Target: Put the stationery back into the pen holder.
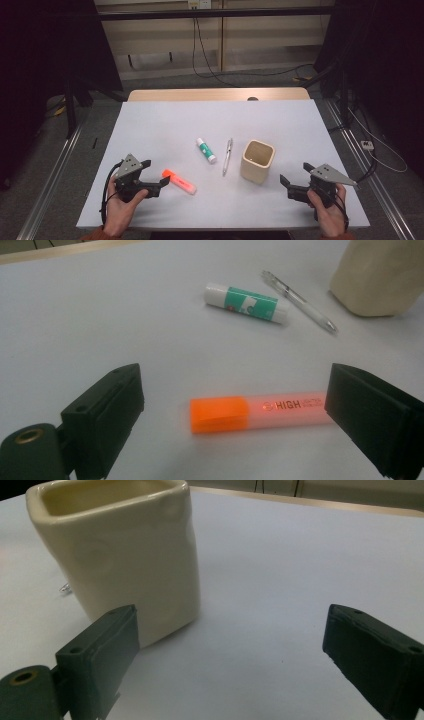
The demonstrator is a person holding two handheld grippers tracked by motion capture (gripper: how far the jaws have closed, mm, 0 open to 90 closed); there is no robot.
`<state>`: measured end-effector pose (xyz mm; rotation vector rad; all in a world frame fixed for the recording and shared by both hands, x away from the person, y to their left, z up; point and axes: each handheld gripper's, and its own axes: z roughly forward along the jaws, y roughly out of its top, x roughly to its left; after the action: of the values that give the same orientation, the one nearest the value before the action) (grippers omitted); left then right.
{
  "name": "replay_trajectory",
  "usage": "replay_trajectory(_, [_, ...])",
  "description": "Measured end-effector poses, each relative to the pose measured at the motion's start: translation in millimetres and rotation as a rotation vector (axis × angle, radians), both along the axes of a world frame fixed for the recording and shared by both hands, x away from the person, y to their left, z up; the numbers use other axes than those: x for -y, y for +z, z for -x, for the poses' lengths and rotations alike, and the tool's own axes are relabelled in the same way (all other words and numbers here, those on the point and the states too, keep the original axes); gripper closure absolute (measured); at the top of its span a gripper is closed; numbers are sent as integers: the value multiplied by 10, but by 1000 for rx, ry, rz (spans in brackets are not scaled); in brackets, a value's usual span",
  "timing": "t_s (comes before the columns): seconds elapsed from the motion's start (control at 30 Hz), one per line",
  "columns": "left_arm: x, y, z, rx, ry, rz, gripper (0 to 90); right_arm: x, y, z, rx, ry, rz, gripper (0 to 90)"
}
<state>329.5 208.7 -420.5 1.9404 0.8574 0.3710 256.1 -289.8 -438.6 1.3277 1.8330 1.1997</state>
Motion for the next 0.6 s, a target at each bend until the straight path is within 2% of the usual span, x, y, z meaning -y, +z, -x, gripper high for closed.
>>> replay_trajectory(0.13, [68,60,-66,4,-30,-15,89,-8,-15,14,2,15,-10,73])
replay_trajectory(0.17, [79,73,-95,8,-40,-24,109,-10,-18,8,1,15,-11,73])
replay_trajectory(0.27, [112,118,-187,-18,-31,-26,183,-11,-24,-1,-2,14,-16,73])
replay_trajectory(0.33, [138,147,-262,-10,-28,-49,215,-15,-25,-3,-2,19,-16,73])
replay_trajectory(0.4, [171,160,-340,-13,-24,-72,273,-23,-25,-5,-2,26,-13,73])
replay_trajectory(0.5, [172,126,-433,-49,-11,-43,350,-44,-32,2,-1,48,18,68])
replay_trajectory(0.57, [168,84,-462,-52,0,-60,408,-52,-30,8,0,55,17,68])
replay_trajectory(0.6, [161,62,-478,-58,-4,-66,506,-50,-34,5,-4,55,18,67])
